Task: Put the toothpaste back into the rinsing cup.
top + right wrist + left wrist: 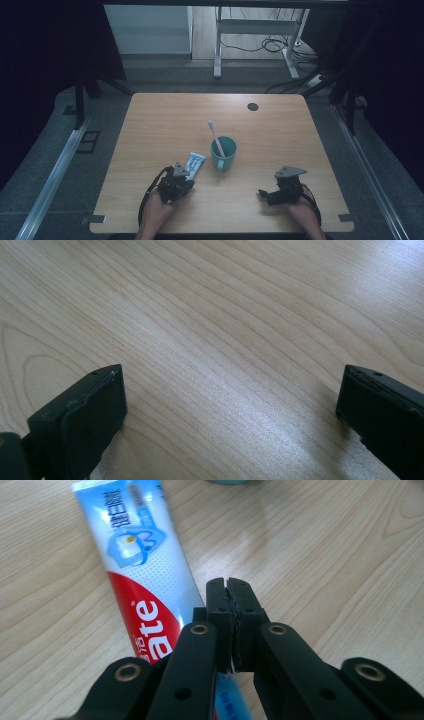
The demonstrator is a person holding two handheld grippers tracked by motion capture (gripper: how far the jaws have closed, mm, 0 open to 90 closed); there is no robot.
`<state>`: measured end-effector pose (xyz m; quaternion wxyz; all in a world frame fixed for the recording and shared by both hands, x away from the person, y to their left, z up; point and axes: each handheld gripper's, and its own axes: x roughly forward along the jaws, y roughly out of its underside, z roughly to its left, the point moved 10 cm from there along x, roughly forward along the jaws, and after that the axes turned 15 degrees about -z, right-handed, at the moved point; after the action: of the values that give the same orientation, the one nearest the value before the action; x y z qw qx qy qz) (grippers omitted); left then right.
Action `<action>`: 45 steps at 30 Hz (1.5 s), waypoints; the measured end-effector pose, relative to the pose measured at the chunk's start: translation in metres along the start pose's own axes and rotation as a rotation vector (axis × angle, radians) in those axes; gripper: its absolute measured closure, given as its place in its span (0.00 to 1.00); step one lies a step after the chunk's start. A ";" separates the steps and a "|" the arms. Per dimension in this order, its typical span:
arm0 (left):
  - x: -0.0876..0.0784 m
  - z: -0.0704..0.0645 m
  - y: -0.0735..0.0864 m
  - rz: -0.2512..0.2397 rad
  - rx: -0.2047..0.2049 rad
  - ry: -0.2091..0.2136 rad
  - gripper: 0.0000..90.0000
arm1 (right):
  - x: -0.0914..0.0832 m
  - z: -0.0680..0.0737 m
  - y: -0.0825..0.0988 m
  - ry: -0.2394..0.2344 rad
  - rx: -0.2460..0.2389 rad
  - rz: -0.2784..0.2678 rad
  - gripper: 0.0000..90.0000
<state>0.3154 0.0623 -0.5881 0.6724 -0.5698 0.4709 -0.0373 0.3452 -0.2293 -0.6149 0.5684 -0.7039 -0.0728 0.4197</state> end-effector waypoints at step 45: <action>0.007 0.032 -0.006 0.261 0.020 -0.021 0.34 | 0.000 0.000 0.000 0.000 0.003 0.002 0.00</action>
<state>0.3436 0.0792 -0.5903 0.6822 -0.4973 0.5335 0.0518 0.3450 -0.2293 -0.6149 0.5691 -0.7032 -0.0715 0.4202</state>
